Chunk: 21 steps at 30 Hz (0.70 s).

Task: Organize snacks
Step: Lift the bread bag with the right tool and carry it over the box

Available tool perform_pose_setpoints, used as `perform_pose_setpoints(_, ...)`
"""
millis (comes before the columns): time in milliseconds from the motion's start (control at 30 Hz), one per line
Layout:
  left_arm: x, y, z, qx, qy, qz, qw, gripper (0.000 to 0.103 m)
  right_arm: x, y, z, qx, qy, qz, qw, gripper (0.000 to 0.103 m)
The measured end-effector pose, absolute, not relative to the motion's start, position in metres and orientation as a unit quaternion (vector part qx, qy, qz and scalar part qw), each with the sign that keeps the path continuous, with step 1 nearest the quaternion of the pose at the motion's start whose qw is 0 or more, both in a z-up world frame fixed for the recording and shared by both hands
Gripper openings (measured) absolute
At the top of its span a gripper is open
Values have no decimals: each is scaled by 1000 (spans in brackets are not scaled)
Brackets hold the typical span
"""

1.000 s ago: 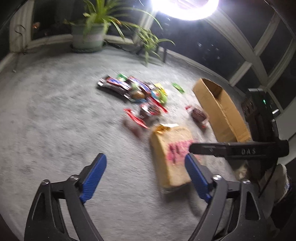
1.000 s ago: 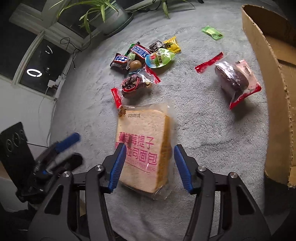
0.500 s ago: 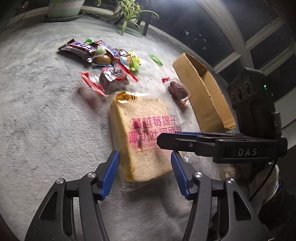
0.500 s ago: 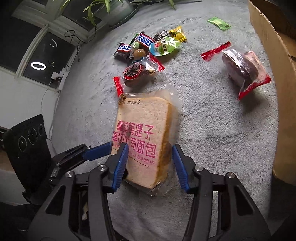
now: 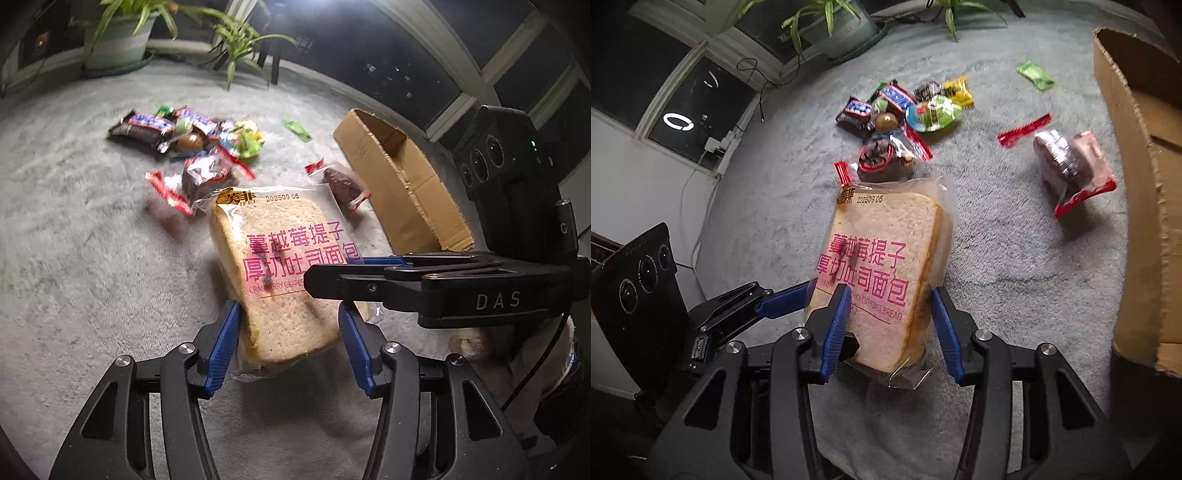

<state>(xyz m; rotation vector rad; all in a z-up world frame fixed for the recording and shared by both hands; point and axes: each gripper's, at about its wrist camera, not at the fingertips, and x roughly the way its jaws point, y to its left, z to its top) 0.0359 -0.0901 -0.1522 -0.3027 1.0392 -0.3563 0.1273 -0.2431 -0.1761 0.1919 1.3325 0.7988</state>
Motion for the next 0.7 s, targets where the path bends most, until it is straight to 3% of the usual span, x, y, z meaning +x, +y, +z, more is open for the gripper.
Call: perform_pose_setpoints(700,79,-184,-101,-83,431,-255,862,53,148,-357,-113,110,528,287,792,48)
